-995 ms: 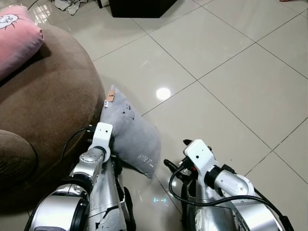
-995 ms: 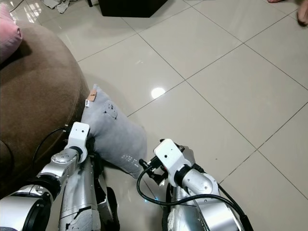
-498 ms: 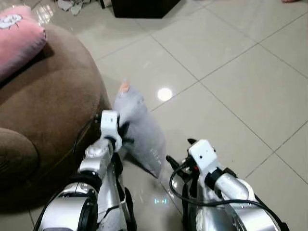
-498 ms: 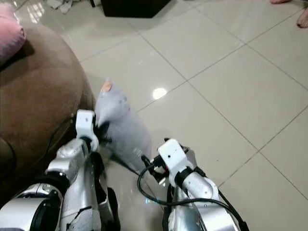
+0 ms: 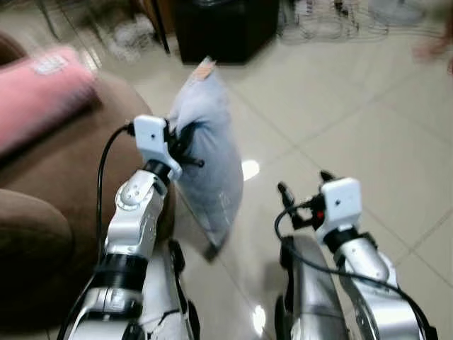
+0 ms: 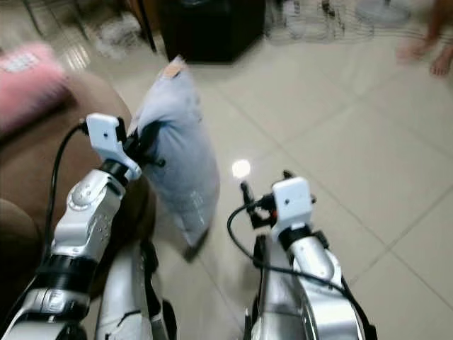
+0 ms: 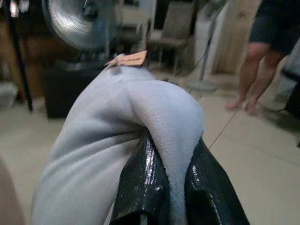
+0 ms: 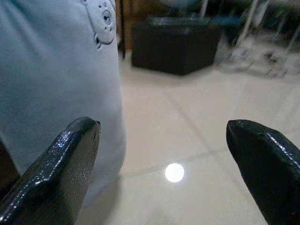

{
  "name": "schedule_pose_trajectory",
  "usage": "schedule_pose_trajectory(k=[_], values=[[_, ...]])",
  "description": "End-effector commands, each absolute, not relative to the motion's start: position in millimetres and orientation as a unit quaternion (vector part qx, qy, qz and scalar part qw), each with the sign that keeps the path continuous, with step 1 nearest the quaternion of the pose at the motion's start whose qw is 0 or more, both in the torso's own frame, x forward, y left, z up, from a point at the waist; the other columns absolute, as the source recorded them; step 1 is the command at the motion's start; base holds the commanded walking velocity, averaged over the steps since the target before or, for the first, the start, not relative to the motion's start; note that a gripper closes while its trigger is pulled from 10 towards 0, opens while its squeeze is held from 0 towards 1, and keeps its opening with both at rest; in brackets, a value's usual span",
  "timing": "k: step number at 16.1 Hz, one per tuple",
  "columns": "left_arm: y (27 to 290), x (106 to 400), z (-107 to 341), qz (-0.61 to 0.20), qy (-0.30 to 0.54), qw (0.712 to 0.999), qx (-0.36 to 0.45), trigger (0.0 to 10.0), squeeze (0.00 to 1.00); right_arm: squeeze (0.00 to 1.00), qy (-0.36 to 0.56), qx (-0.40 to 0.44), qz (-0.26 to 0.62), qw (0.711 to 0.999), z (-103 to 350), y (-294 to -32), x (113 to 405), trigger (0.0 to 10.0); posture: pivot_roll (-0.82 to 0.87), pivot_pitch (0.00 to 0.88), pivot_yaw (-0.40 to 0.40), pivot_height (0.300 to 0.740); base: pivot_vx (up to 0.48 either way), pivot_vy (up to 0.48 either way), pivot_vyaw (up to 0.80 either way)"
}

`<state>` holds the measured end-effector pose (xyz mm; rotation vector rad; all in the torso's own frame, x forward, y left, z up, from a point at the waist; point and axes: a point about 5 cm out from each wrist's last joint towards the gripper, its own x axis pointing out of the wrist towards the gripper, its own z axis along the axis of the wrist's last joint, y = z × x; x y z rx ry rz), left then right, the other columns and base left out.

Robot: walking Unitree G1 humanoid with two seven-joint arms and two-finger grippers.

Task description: Move the pillow to the sofa from floor

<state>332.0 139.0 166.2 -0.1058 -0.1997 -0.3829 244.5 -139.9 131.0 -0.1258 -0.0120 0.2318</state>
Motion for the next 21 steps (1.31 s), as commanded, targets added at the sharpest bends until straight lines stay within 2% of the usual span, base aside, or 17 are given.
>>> schedule_pose_trajectory(k=[1, 5, 8, 10, 15, 21], values=[[136.3, 325.4, 174.8, -0.2, -0.112, 0.972, -0.055, 10.0, 0.0, 0.0, -0.011, -0.065, 0.109, 0.992, 131.8, -139.3, 246.6, 10.0, -0.08, 0.0, 0.066, 0.546, 0.0, 0.0, 0.0], [136.2, 309.2, 183.4, -0.16, -0.114, 0.98, -0.011, 10.0, 0.0, 0.0, -0.023, -0.056, 0.099, 0.993, 143.7, -139.6, 257.0, 10.0, -0.05, 0.0, 0.031, 0.586, 0.0, 0.0, 0.0], [140.7, 295.2, 172.0, -0.148, -0.107, 0.982, 0.039, 10.0, 0.0, 0.0, -0.015, -0.059, 0.085, 0.995, 145.7, -141.3, 260.0, 10.0, -0.04, 0.0, 0.028, 0.616, 0.0, 0.0, 0.0], [141.7, 294.1, 172.9, -0.136, -0.106, 0.985, 0.013, 10.0, 0.0, 0.0, -0.013, -0.05, 0.077, 0.996, 145.7, -141.8, 260.7, 10.0, -0.05, 0.0, 0.031, 0.636, 0.0, 0.0, 0.0], [133.4, 298.2, 176.6, -0.134, -0.107, 0.985, 0.025, 10.0, 0.0, 0.0, -0.004, -0.056, 0.078, 0.995, 144.8, -144.0, 261.1, 10.0, -0.06, 0.0, 0.032, 0.696, 0.0, 0.0, 0.0], [134.4, 299.1, 173.9, -0.127, -0.097, 0.987, 0.035, 10.0, 0.0, 0.0, 0.007, -0.062, 0.082, 0.995, 141.4, -144.3, 260.6, 10.0, -0.06, 0.0, 0.029, 0.74, 0.0, 0.0, 0.0]])
